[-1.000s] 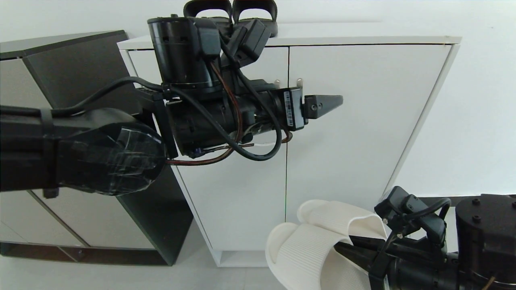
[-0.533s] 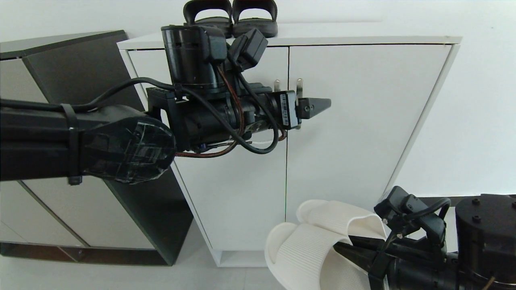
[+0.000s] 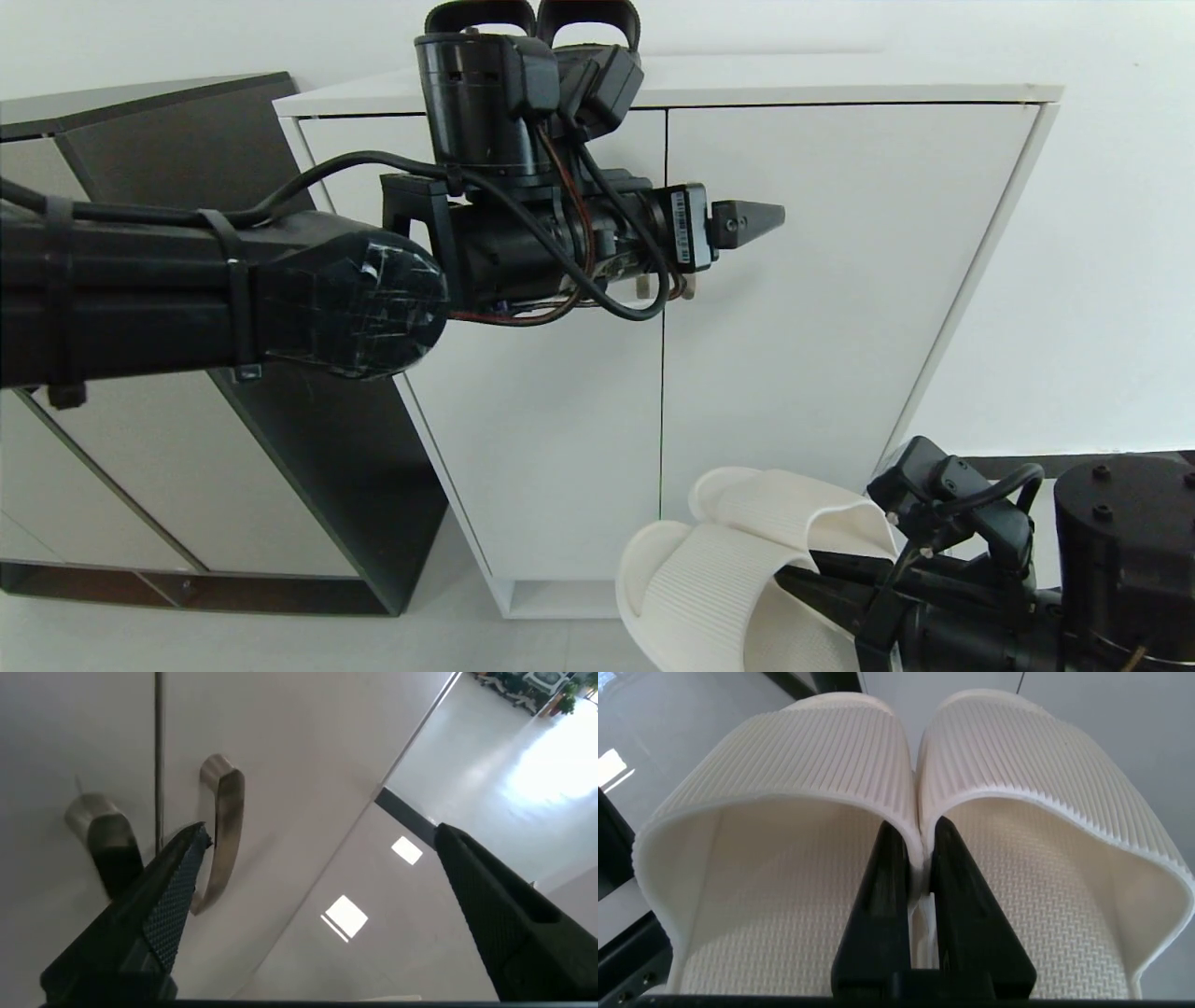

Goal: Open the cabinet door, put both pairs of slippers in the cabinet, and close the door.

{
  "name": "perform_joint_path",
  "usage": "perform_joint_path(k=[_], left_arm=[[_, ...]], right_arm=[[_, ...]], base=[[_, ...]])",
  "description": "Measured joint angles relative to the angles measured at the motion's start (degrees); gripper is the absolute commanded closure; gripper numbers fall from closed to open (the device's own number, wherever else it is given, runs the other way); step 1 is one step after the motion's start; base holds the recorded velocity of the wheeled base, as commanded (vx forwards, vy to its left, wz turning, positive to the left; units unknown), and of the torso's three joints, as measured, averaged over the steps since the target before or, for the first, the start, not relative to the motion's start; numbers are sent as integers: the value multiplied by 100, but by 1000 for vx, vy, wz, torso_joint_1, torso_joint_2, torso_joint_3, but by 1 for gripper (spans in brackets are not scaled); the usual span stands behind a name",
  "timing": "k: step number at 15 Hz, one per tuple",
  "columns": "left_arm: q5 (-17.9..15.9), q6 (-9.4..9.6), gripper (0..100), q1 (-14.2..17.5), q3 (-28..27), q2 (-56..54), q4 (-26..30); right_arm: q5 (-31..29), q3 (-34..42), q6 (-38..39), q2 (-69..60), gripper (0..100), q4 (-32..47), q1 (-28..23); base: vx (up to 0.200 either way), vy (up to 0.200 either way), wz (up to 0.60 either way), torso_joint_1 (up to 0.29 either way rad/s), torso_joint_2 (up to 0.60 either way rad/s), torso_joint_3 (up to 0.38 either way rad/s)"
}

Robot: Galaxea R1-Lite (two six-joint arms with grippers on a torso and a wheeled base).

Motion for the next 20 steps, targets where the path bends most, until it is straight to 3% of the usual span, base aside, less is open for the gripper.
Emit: perform_joint_path(k=[4, 5, 10, 12, 14, 20], left_arm=[[-13, -2, 0, 0, -190, 149, 118], [-13, -2, 100, 2, -196, 165, 118], [-57, -17, 100, 20, -163, 190, 121], [-68, -29, 100, -16, -37, 123, 96], [-77, -137, 100, -118, 267, -23, 9], [-52, -194, 100, -323, 1375, -811, -361]], right_arm=[[-1, -6, -4, -2, 100, 2, 5], [-11, -6, -4, -2, 100, 2, 5], [0, 11, 0, -6, 100, 7, 5], [311, 69, 0, -59, 100, 5, 5], [778, 188, -17, -183, 100, 13, 0], [1098, 352, -24, -373, 100, 29, -4]], base=[[0, 0, 0, 0, 0, 0], [0, 0, 0, 0, 0, 0], [0, 0, 0, 0, 0, 0], [0, 0, 0, 0, 0, 0], [0, 0, 0, 0, 0, 0], [0, 0, 0, 0, 0, 0]])
